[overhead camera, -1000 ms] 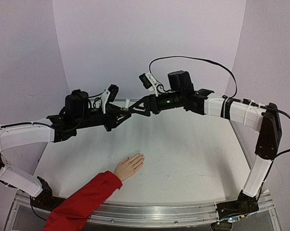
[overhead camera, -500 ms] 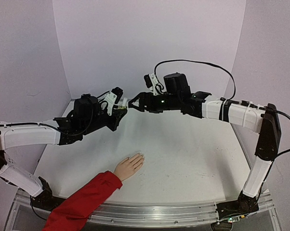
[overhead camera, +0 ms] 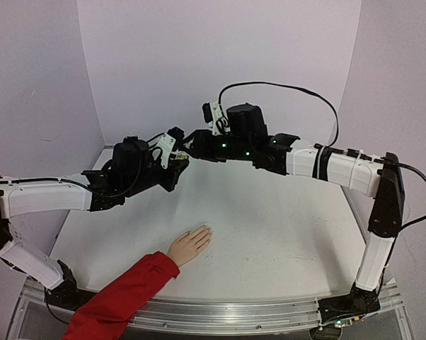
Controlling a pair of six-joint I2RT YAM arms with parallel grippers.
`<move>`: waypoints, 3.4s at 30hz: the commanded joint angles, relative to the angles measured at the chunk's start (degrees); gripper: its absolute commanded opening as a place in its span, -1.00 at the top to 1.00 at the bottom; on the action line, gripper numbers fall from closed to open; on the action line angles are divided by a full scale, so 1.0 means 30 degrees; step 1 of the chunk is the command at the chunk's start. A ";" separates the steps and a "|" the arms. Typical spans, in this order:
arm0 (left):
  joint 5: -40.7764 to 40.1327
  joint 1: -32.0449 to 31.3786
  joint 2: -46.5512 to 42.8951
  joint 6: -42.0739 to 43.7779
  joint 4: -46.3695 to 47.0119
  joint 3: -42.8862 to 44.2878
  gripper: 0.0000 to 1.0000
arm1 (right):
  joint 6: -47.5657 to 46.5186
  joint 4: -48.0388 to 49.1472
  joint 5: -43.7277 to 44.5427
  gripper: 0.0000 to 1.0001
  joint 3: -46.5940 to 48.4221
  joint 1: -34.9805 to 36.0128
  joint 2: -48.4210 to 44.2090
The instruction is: Paint the nails
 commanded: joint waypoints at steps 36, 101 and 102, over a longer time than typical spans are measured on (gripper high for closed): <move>0.9721 0.2044 -0.4913 -0.4735 -0.0546 -0.2132 1.00 | -0.3141 0.1662 -0.5715 -0.70 -0.4259 -0.1290 -0.4117; 1.4134 0.2731 -0.4930 -0.3539 -0.1101 -0.2067 1.00 | -0.4698 0.6580 -1.3720 -0.16 -0.4502 -0.0912 -0.2667; 1.3049 0.2619 -0.5237 -0.3247 -0.1159 -0.2268 1.00 | -0.4547 0.5800 -1.2517 -0.31 -0.4109 -0.0912 -0.2627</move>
